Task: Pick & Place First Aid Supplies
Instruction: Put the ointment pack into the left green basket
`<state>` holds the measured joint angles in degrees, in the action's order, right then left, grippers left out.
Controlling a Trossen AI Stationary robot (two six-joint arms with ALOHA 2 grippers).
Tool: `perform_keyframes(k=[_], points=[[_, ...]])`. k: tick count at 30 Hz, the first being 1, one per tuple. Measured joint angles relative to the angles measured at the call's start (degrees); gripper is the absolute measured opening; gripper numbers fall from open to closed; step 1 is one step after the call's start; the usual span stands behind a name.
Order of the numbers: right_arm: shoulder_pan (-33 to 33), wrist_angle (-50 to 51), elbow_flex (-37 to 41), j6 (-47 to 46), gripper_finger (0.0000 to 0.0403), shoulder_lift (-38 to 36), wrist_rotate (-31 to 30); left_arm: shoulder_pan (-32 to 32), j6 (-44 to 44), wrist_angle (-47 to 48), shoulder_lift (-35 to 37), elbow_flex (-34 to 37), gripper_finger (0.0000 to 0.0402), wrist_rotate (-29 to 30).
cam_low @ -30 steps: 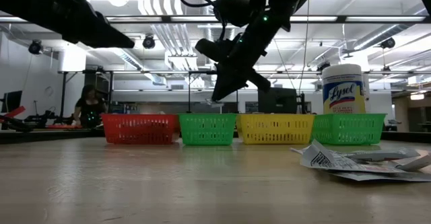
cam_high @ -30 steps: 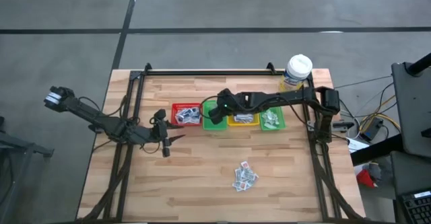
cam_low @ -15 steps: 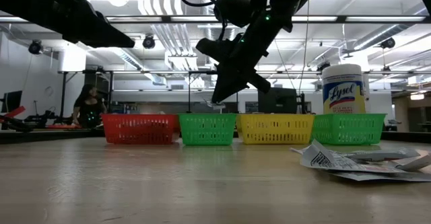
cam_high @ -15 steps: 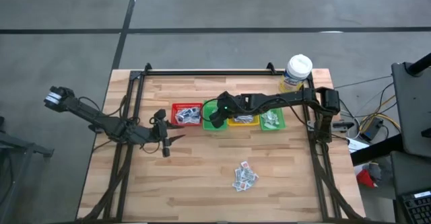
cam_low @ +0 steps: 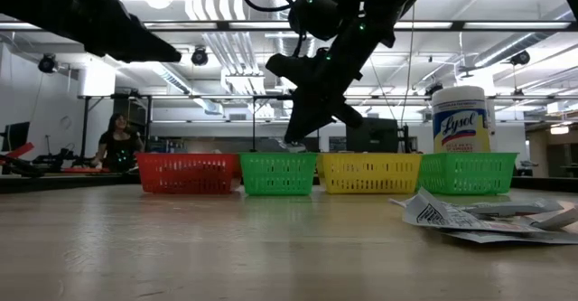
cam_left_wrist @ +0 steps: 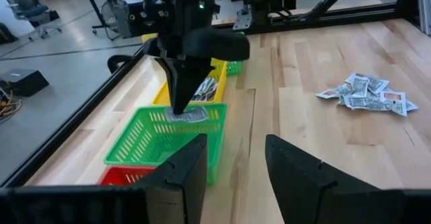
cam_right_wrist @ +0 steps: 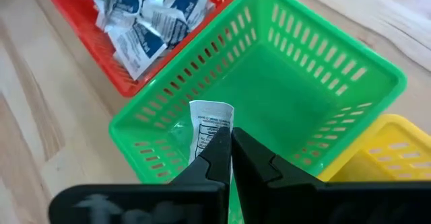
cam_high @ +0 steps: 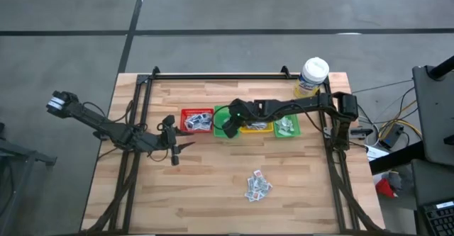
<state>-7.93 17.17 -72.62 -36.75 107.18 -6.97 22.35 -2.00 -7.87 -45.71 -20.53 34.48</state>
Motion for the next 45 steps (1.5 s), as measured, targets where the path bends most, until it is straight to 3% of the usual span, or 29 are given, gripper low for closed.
perform_keyframes(k=[19, 32, 35, 41, 45], points=[[0.18, -1.67, 1.55, 2.92, 0.0013, -0.07, -0.02, 0.00, 0.07, -0.25, 0.00, 0.00, 0.0151, 0.00], [0.11, -1.52, 0.69, 6.58, 0.0094, -0.09, -0.45, 0.00, 0.11, -0.25, 0.00, 0.00, 0.0151, 0.00], [0.28, -0.53, -0.34, 10.02, 0.0104, -0.69, 3.05, 0.02, 0.11, -0.25, 0.00, 0.00, 0.0151, 0.00], [2.80, 4.85, -1.14, 13.95, 0.0111, -2.11, 19.77, 0.02, 0.43, 0.16, -0.02, 0.00, 0.0151, 0.00], [7.10, 10.91, -1.14, 15.88, 0.0109, -2.95, 20.88, 0.02, 0.53, 0.23, -0.02, 0.00, 0.0151, 0.00]])
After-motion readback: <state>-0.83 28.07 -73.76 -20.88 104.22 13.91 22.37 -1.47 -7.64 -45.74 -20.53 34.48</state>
